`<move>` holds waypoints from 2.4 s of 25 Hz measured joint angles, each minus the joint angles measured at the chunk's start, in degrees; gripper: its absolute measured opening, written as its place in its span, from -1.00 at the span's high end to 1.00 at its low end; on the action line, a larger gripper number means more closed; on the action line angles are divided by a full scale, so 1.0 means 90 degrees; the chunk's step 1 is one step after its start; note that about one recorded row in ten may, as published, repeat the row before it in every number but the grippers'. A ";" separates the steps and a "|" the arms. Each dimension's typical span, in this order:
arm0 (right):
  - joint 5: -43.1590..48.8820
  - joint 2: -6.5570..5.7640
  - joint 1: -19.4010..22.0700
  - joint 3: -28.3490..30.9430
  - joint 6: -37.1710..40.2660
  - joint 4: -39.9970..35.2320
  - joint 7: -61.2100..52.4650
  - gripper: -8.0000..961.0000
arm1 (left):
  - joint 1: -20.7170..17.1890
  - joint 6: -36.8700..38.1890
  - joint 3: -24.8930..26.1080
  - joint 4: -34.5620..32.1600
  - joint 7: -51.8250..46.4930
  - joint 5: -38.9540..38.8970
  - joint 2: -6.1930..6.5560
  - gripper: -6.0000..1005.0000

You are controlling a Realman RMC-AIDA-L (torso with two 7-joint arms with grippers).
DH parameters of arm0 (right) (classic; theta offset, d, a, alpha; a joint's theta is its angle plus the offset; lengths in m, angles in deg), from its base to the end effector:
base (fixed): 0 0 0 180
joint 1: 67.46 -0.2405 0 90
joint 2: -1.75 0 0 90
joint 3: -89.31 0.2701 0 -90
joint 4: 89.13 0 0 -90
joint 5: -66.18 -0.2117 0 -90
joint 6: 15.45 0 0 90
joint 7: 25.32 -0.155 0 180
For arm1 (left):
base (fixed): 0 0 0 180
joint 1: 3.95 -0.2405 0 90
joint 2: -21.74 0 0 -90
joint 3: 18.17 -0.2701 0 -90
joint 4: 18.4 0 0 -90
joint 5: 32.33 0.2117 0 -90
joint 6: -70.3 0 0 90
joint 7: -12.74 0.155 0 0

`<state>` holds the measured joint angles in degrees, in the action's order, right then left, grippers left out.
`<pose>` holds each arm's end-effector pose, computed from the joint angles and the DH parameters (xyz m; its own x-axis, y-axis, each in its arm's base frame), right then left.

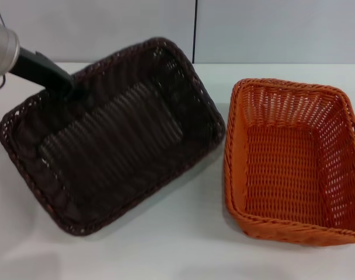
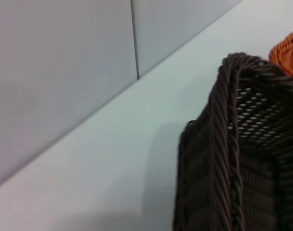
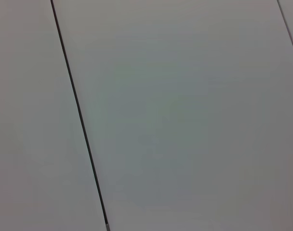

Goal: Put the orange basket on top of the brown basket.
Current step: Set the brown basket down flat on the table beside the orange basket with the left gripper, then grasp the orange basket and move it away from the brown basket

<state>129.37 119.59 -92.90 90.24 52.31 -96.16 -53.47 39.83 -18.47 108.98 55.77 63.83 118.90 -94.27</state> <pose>0.4112 0.3356 0.0806 0.5382 0.1703 -0.8254 -0.8359 0.2327 -0.4971 -0.1870 0.4290 0.0778 0.8384 0.5449 -0.0110 0.4503 -0.7039 -0.5493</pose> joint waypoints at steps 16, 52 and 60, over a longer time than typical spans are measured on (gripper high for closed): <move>-0.0008 0.0008 0.0035 -0.0002 0.0001 0.0006 -0.0036 -0.17 | 0.0762 -0.1738 -0.0260 0.0098 0.1344 0.0006 0.0415 0.64; 0.0003 0.0079 0.0258 -0.0011 0.0069 0.0262 -0.0093 -0.17 | 0.0626 0.0348 -0.1039 -0.1836 0.1631 -0.1957 -0.0221 0.54; 0.0115 0.0049 0.0320 -0.0581 0.0076 -0.0056 -0.0891 -0.17 | 0.0124 0.0617 -0.1041 -0.1271 0.1724 -0.2726 -0.0210 -0.07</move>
<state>130.40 120.03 -90.01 85.02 52.99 -96.67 -61.49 40.94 -12.92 99.60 44.34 79.34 94.37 -96.16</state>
